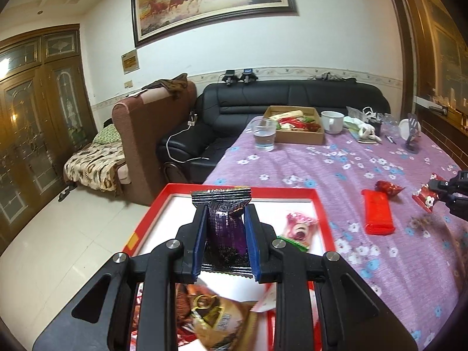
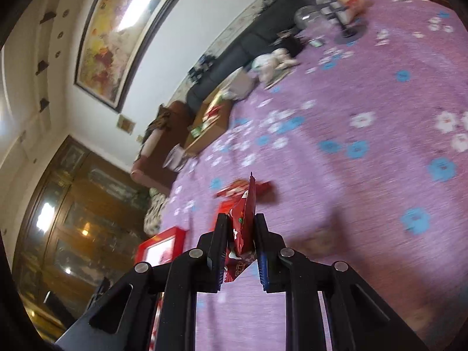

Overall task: Organize snacks
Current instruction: 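Carry both packets over the red tray and open both tools, then move both tools back toward the remaining packets on the cloth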

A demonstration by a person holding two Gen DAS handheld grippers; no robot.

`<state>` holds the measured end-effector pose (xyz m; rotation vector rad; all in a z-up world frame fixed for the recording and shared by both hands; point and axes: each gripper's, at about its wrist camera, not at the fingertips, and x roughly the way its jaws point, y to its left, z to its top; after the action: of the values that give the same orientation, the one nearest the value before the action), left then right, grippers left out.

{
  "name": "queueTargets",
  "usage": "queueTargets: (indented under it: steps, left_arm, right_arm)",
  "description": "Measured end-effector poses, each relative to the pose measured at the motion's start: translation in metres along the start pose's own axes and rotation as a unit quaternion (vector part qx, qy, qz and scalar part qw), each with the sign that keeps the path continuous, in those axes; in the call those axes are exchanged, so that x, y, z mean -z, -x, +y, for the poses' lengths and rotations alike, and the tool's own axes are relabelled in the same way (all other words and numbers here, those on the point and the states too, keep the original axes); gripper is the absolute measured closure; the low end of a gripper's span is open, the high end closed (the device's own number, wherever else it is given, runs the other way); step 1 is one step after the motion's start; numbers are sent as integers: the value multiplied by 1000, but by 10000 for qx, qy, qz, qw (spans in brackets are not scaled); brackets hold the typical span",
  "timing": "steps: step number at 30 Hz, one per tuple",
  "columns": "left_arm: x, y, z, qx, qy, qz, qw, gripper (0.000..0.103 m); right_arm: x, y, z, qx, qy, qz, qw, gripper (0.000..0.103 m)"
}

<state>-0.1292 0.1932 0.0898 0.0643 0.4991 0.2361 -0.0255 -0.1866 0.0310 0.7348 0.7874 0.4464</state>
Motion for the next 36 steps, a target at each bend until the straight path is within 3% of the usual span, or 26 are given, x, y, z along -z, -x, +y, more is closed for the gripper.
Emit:
queueTargets:
  steps: [7,15,24,30,31,34,36]
  left_arm:
    - [5,-2,14,-93,99,48,9999,80]
    - [12,-7,25,-146,183,129,9996,80]
    - [20,-14,34,-237,225,258,9991,80]
    - [25,-19,41,-408,298,385,9980,78]
    - [26,-20,44,-427,327,410,9977,75]
    - [27,-19,49,-550,444,375,9968,44]
    - [26,-15,50,-590,490,261,9967,39]
  right_arm:
    - [23,-49,75,-559,505,563,9956,85]
    - [60,-95,130,-915,864,1126,9856,85]
    - [105,-135,162,-948,1238,1688,9732,84]
    - [112,-136,180,-881,1657,1618,9688,81]
    - [109,-133,181,-897,1700,1546,9691,77]
    - [95,-119,178,-848,1734,1185,9740,68]
    - [79,-108,166,-747,1647,937,9790,68]
